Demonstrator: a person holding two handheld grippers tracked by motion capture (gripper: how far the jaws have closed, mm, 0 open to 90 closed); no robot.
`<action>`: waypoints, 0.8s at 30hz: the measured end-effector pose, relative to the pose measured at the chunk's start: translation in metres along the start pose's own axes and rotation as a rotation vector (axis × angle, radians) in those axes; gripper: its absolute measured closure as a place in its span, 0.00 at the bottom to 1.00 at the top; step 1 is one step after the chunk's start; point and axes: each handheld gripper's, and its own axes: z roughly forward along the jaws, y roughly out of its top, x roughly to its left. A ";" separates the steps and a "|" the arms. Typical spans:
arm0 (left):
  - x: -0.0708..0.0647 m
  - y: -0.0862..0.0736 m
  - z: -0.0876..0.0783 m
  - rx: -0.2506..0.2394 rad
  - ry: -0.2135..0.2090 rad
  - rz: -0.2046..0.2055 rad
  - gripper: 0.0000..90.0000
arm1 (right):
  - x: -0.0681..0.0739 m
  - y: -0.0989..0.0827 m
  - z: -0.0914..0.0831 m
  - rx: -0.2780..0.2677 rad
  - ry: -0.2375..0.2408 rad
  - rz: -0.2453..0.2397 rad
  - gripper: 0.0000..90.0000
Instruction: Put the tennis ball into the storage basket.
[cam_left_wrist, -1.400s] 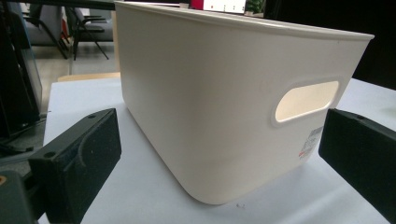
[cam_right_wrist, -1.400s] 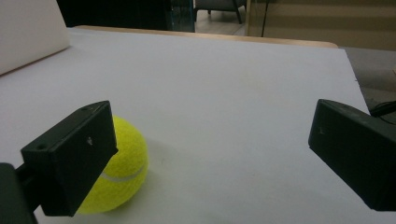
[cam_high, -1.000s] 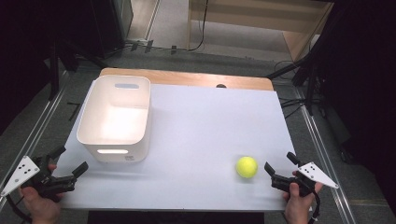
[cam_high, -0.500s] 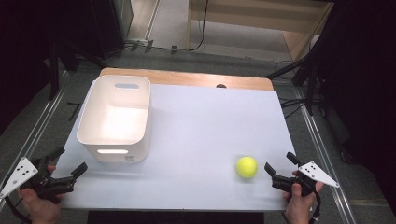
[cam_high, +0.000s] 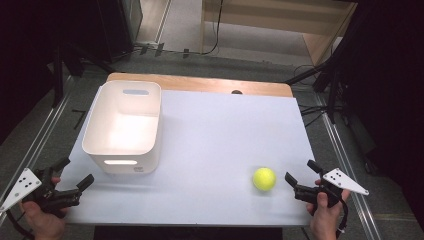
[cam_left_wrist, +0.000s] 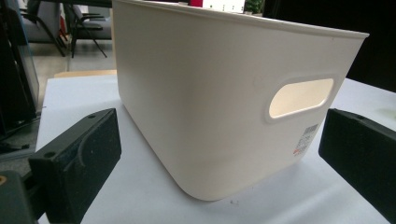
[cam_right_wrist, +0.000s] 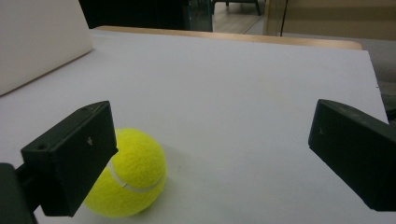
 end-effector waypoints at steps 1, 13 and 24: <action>0.000 0.000 0.000 0.000 -0.002 0.001 0.00 | 0.000 0.000 0.000 0.002 0.001 -0.005 0.00; 0.000 0.000 0.001 0.003 -0.004 0.003 0.00 | 0.002 0.014 0.003 0.048 0.033 -0.045 0.00; 0.000 0.000 0.001 0.001 -0.004 0.002 0.00 | 0.008 0.022 0.013 0.150 0.097 -0.117 0.00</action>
